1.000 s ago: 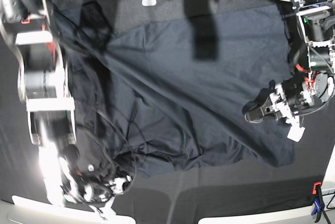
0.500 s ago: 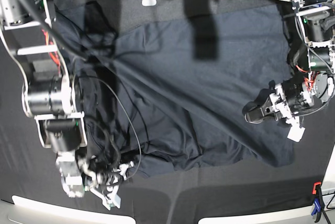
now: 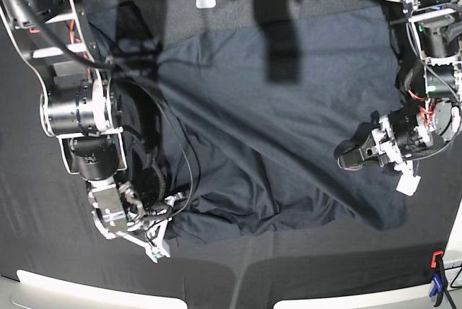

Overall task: Layout the t-shirt on the table in an organized manner, then fold the t-shirt properly
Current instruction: 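Lower the right gripper onto the shirt's hem and grasp it, then drag the held hem with the right gripper away from the left gripper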

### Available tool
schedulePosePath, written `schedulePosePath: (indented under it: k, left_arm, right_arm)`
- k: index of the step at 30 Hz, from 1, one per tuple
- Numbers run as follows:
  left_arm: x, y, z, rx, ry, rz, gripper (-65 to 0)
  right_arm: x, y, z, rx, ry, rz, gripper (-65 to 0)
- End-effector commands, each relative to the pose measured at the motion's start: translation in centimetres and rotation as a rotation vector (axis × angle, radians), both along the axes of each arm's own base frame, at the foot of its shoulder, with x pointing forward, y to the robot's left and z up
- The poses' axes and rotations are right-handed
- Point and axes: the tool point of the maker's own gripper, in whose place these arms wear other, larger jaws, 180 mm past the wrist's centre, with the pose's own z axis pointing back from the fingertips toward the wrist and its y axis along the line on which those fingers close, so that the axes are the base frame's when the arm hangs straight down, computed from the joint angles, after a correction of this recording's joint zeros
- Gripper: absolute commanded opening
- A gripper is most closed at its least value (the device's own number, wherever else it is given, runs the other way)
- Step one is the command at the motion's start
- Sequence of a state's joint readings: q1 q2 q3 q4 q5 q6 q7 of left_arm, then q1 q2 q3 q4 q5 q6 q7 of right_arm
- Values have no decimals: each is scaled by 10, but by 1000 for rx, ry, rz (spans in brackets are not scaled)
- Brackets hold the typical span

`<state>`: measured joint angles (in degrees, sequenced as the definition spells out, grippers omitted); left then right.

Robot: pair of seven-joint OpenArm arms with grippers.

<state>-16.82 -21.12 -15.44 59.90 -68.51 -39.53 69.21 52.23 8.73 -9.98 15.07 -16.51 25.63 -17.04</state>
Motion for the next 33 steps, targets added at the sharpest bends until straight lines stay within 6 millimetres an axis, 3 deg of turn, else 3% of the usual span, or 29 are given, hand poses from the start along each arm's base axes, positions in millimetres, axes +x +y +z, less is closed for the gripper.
schedulePosePath:
  k: [1,7,13,16,18,22,27,30,33]
  left_arm:
    - [11,6,20,-9,-63,13,-534]
    - [11,6,20,-10,-63,13,-534]
    - [11,6,19,-9,-62,13,-534]
    - [11,6,20,-10,-63,13,-534]
    - [11,6,20,-10,-63,13,-534]
    - [11,5,19,-10,-62,13,-534]
    - [10,5,18,-5,-55,3,-534]
    - [9,5,18,-4,-52,1,-534]
    - [9,5,17,-3,-51,-1,-534]
  right_arm:
    - [26,-2,34,-7,-105,12,-650]
    - [56,-29,73,-94,-355,-106,-650]
    - [70,-61,108,-154,-497,-220,-650]
    - [74,-59,115,-110,-533,-211,-650]
    - [74,-39,110,-41,-506,-104,-638]
    - [62,2,94,79,-398,75,-409]
    - [60,15,88,86,-378,99,-402]
    - [51,20,72,92,-347,106,-403]
    - [43,14,54,45,-332,99,-404]
